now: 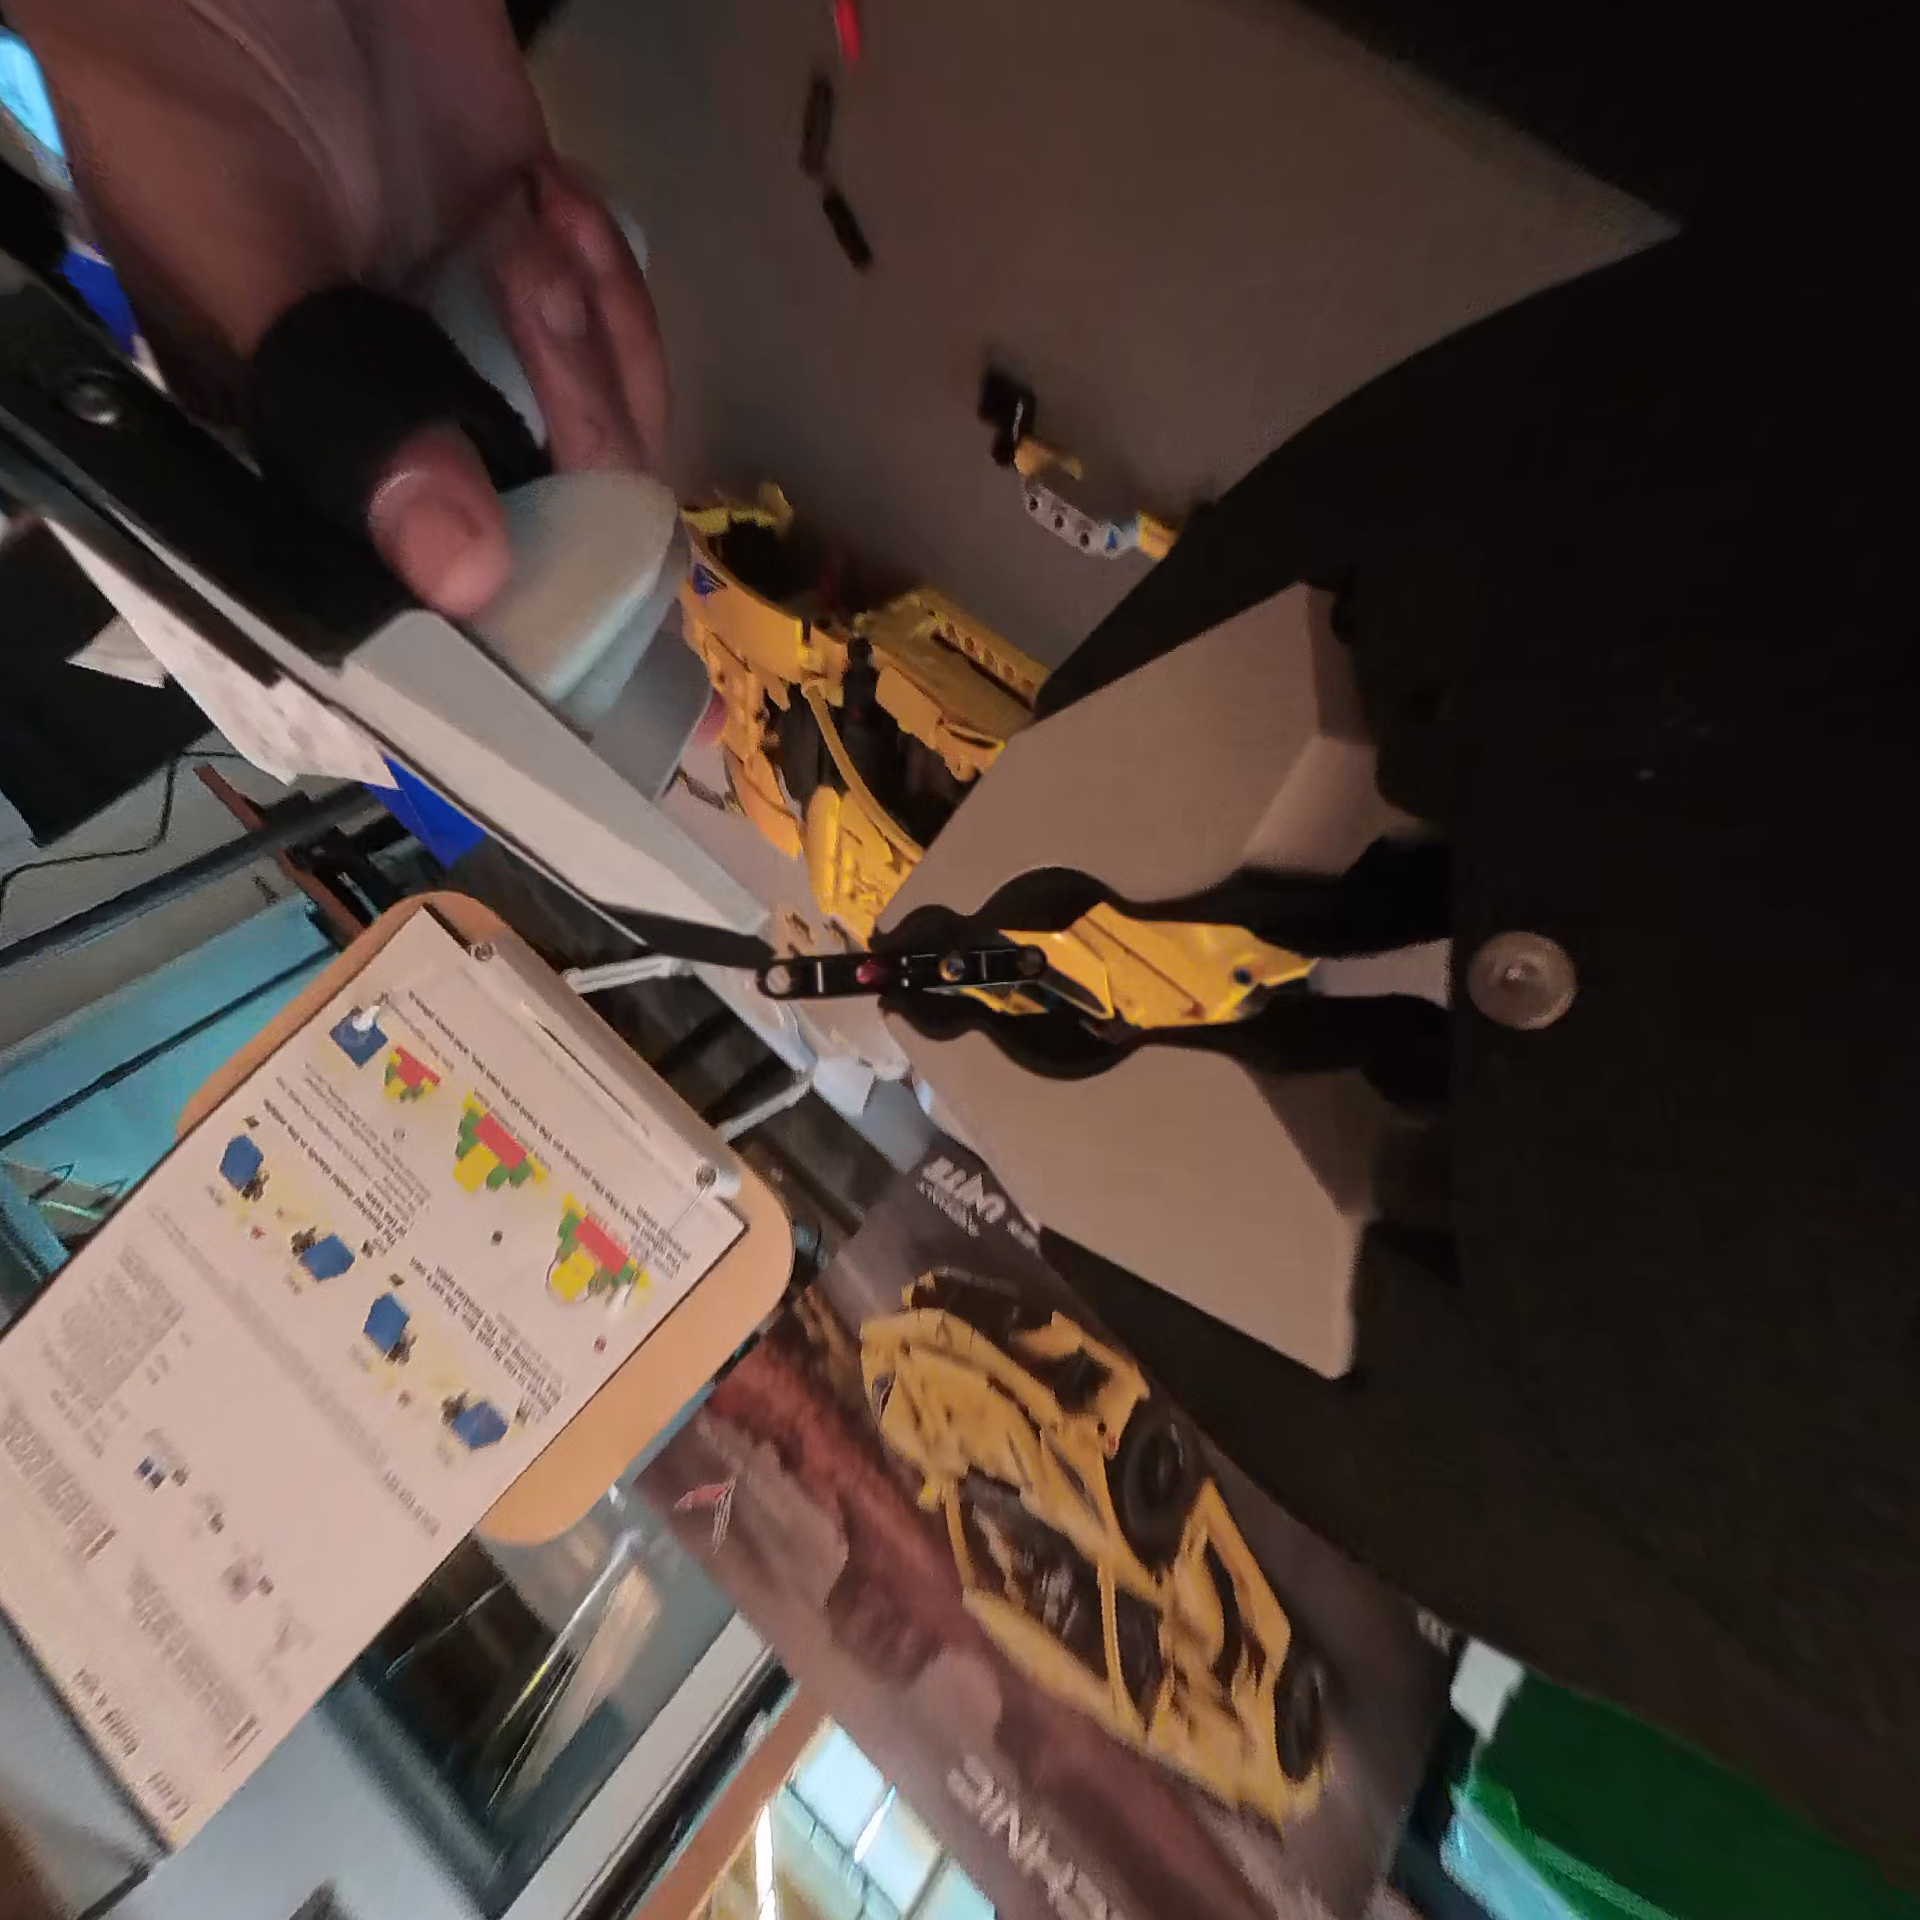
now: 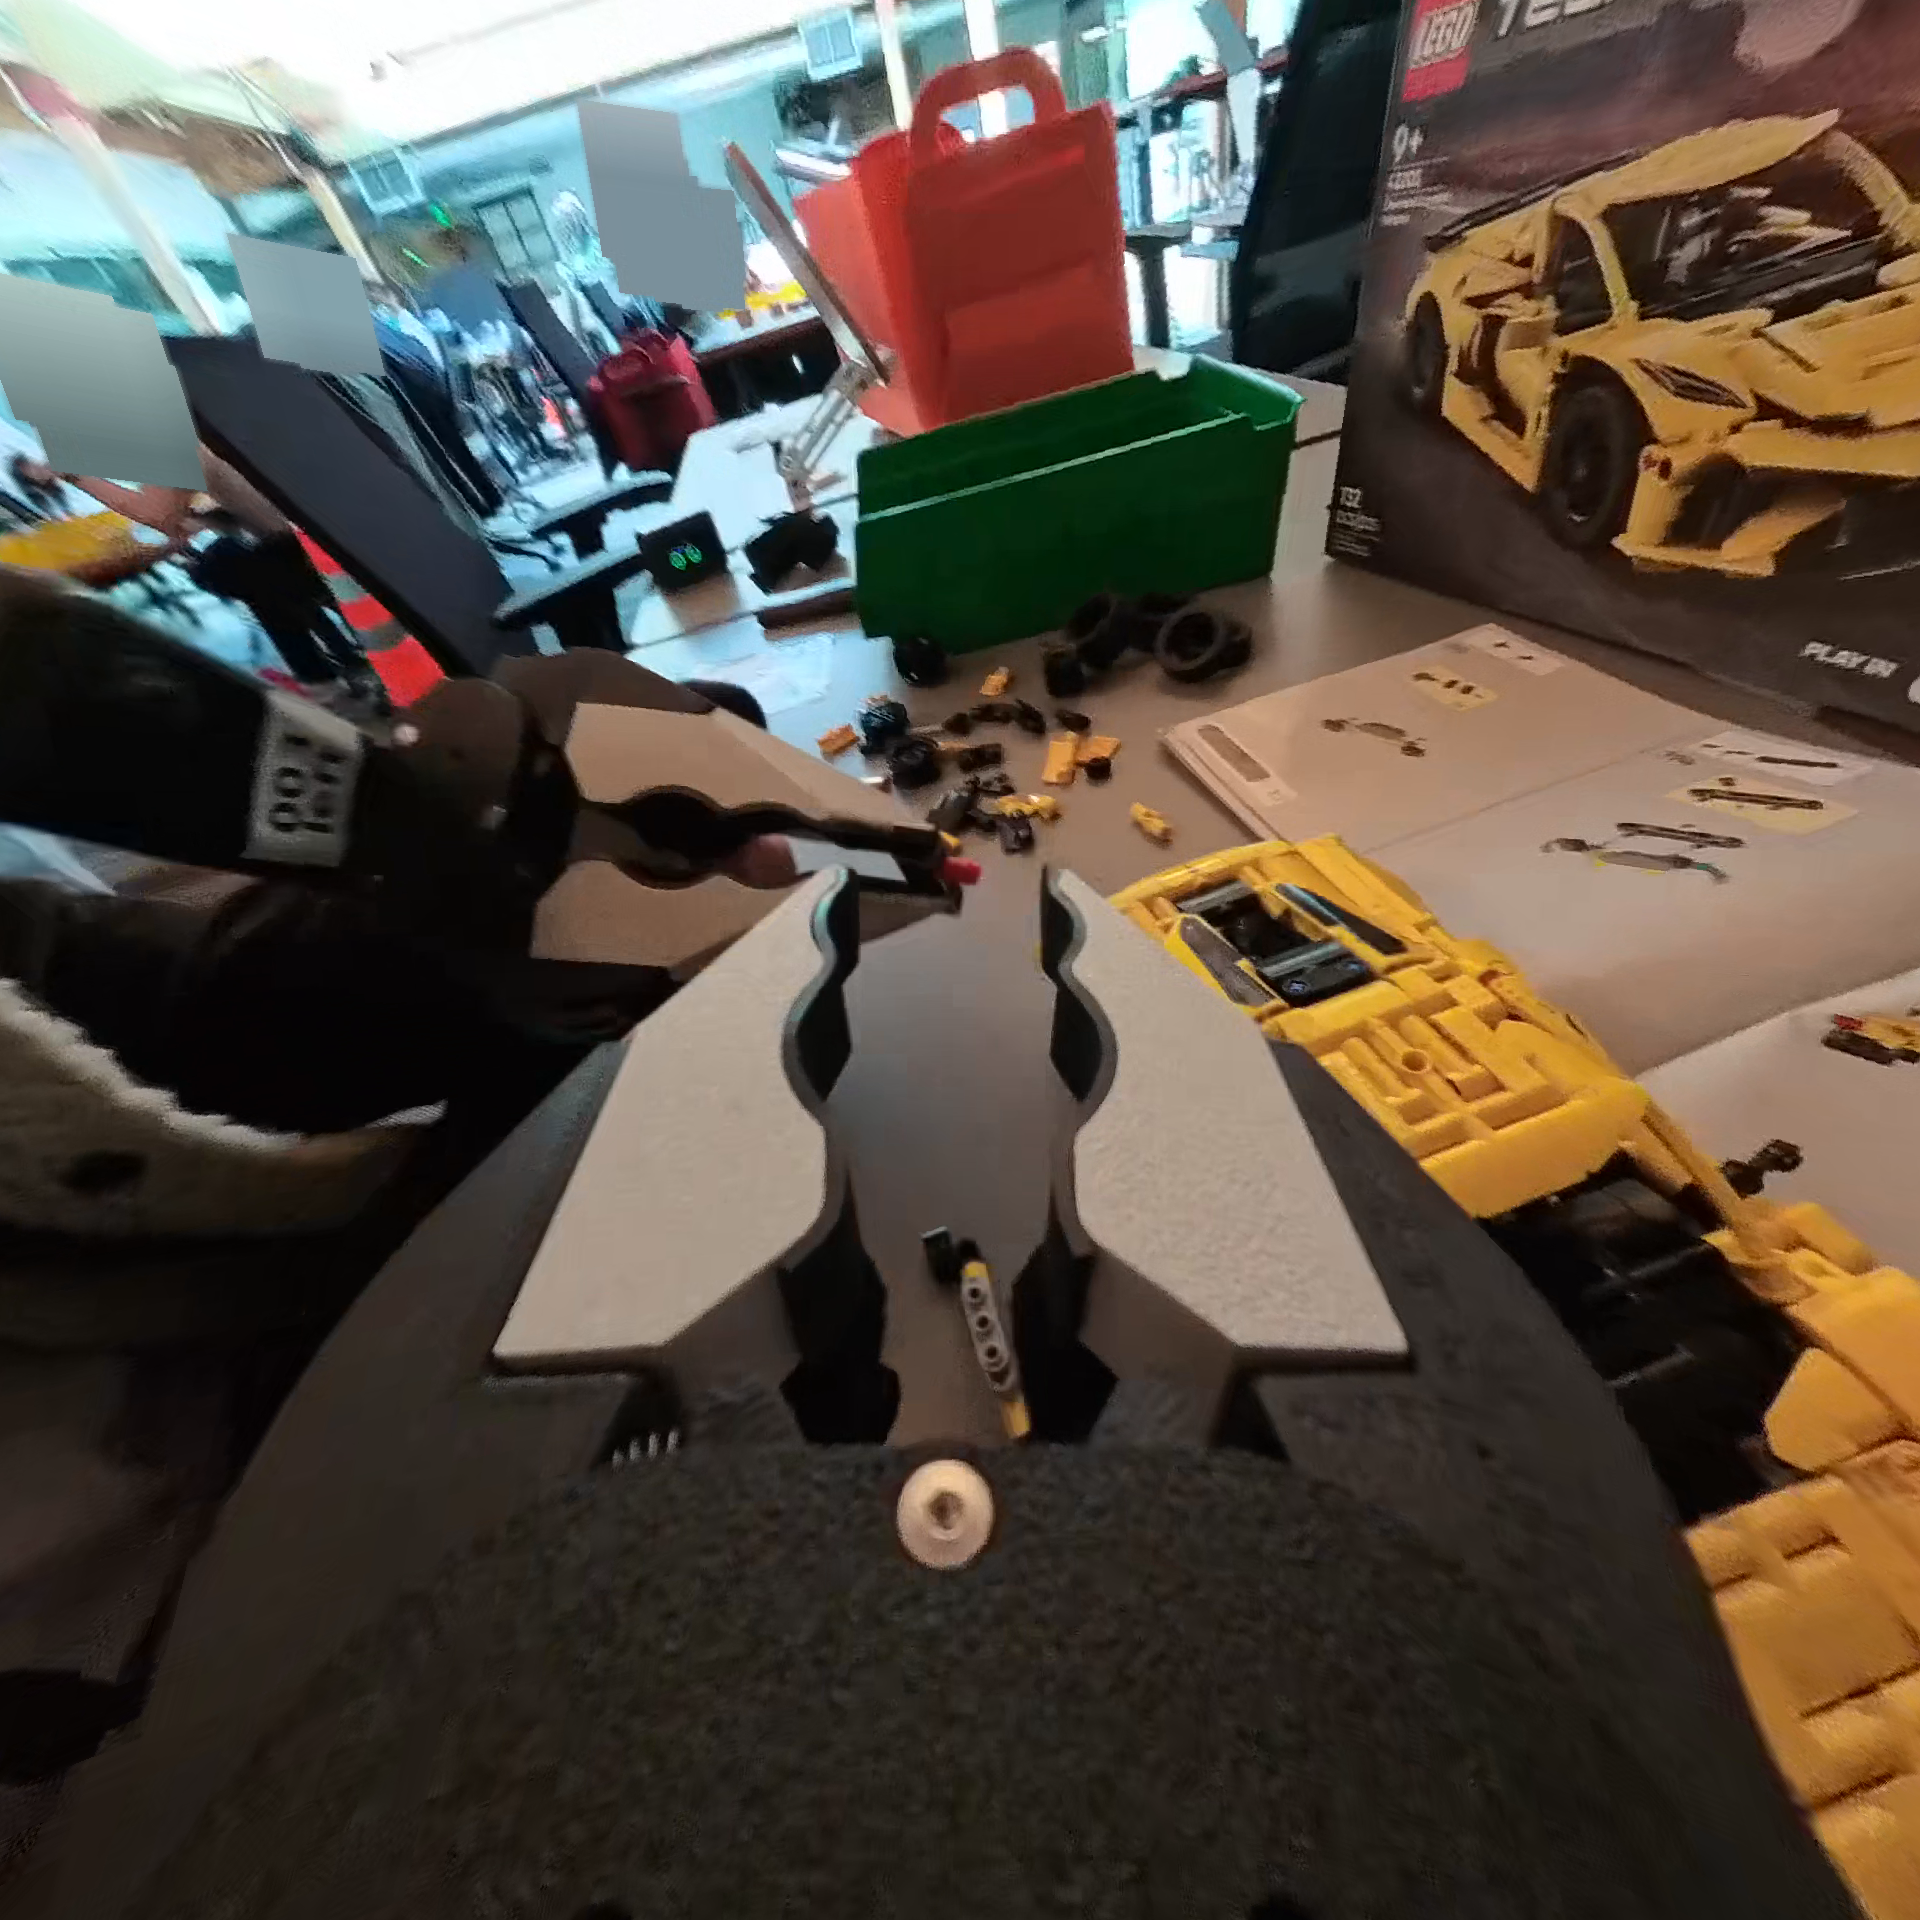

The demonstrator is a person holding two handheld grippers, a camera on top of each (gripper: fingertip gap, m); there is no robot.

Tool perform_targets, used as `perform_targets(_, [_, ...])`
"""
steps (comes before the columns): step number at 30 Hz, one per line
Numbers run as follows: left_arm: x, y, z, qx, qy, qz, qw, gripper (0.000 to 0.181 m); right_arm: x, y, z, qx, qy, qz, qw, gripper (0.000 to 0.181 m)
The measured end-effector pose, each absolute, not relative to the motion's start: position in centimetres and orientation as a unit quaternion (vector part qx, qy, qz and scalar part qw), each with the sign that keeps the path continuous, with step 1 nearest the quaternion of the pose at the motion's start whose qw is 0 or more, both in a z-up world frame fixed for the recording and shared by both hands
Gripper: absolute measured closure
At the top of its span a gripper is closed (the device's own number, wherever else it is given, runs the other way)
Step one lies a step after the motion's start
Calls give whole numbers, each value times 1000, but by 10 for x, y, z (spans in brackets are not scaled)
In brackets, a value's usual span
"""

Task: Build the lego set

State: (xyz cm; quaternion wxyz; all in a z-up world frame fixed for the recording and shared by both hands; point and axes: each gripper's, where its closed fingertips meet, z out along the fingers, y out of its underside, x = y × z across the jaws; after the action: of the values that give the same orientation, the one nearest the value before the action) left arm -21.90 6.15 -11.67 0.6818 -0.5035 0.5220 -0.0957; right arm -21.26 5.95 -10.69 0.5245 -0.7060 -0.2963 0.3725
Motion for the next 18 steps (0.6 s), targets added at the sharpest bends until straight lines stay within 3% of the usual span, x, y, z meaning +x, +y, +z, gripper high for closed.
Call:
perform_targets(4, [-215, 56, -118, -472, 543, -40, 693, 174, -224, 55, -115, -710, -309, 375, 509, 146])
perform_targets(8, [-213, 55, -121, -462, 553, -19, 693, 174, -226, 56, -119, -712, -324, 349, 517, 158])
perform_targets(18, [-210, 53, -124, -458, 562, -5, 689, 174, -223, 58, -123, -718, -341, 316, 519, 168])
